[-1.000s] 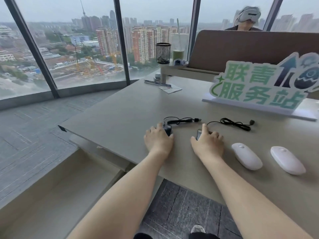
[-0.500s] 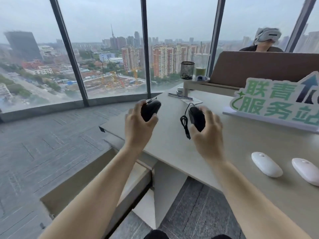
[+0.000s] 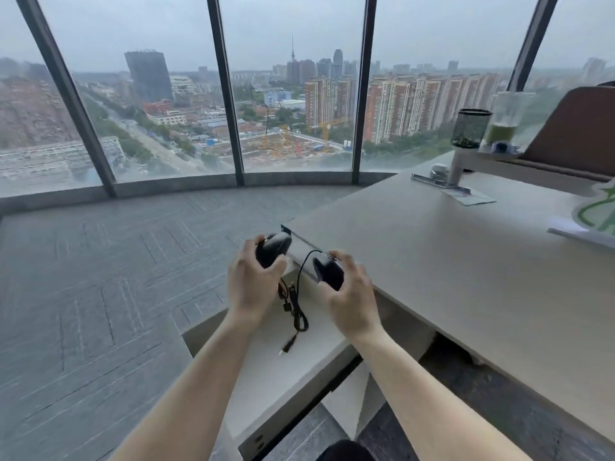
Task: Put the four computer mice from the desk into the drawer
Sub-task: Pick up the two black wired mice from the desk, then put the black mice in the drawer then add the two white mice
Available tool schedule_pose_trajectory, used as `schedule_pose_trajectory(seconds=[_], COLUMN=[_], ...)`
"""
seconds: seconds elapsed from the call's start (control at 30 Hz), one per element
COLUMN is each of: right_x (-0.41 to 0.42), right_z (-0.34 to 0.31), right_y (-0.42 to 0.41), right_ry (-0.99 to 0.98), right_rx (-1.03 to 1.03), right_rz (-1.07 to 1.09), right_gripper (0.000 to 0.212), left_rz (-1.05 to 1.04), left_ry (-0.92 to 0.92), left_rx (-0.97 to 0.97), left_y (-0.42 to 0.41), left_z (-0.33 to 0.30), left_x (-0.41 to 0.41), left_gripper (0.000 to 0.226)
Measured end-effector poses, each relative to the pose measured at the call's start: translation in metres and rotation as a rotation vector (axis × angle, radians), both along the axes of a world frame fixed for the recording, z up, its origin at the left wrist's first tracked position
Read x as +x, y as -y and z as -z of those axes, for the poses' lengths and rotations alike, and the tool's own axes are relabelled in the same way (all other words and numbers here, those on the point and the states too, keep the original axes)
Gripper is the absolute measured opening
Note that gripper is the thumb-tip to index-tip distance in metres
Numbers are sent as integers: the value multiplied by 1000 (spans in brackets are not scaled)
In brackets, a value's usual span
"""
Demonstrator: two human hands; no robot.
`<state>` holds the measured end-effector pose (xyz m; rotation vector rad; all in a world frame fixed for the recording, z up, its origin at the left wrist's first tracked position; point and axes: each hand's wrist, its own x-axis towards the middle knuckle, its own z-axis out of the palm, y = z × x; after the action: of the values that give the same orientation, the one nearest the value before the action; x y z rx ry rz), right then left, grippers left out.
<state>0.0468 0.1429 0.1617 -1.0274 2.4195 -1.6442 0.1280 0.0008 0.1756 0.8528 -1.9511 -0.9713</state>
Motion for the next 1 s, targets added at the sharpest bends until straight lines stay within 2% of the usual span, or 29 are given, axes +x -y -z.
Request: schedule_pose_trajectory(seconds=[0.2,0.33,0.47,0.57,0.67,0.77,1.0], right_x=[-22,-38,-54,-60,-63,-61,-45], right_z=[98,138,165,180,181,165,75], right_y=[50,81,102,106,106,100,43], right_ry=[114,120,93,90,97,55,-147], right_rx=[437,746,956,1042,1071,1008,516], right_rz=[-25,-30,-45,-50,-51,-47,-39], right_gripper=[56,55,55,63,70,65,39], left_rz=[-50,-97,-66,-13,27,15,31], left_ry=[385,616,761,814,762,632,279], left_rx=[210,247,237,239,249,294,134], left_y=[32,41,45,42,38,38,20], left_z=[119,171,202,215,219,209,126], left_x=[-17,-25,-30,-31,-33,-33,-44], left_gripper=[57,60,61,65,61,47,31])
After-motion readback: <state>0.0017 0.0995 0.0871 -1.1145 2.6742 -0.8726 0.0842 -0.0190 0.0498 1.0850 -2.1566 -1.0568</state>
